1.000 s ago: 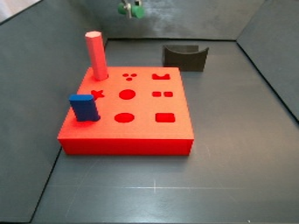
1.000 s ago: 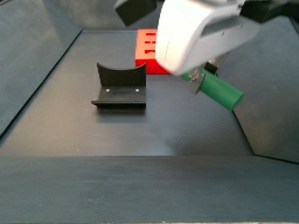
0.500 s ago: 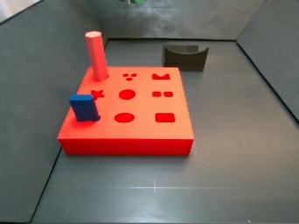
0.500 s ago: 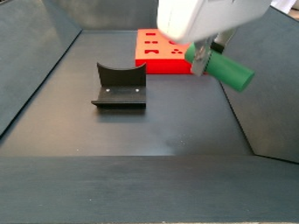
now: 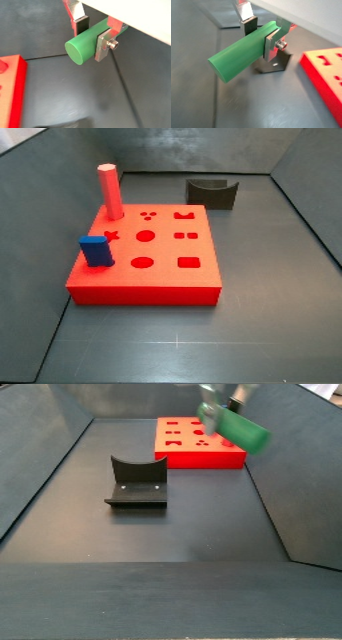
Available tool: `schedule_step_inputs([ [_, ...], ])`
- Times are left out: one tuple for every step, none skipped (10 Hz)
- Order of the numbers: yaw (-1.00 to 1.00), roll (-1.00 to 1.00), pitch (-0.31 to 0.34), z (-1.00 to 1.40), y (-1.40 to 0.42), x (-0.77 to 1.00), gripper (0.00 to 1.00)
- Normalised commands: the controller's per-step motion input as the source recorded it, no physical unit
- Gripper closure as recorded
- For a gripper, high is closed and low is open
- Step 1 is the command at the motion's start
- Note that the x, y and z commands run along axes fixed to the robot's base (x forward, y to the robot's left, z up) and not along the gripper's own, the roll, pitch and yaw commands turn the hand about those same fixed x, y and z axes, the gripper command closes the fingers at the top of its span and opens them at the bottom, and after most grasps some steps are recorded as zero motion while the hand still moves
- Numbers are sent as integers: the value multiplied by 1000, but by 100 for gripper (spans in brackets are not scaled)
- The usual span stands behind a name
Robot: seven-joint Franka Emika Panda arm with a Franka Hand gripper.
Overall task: Pick up the round object. Move up. Place the round object on the fixture. Regrasp the round object. Move to above the board. Insert the round object.
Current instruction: Place the round object on the fixture.
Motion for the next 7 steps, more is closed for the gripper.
schedule_step_inputs([
  [-1000,150,99,105,-655,1000,100],
  [-1000,159,118,97,-614,1000,100],
  [-1000,184,145,91,-566,1000,100],
  [-1000,227,195,84,-499,1000,100],
  [-1000,256,242,76,-455,1000,100],
  [-779,227,244,67,-403,1000,100],
  [-453,170,230,62,-339,1000,100],
])
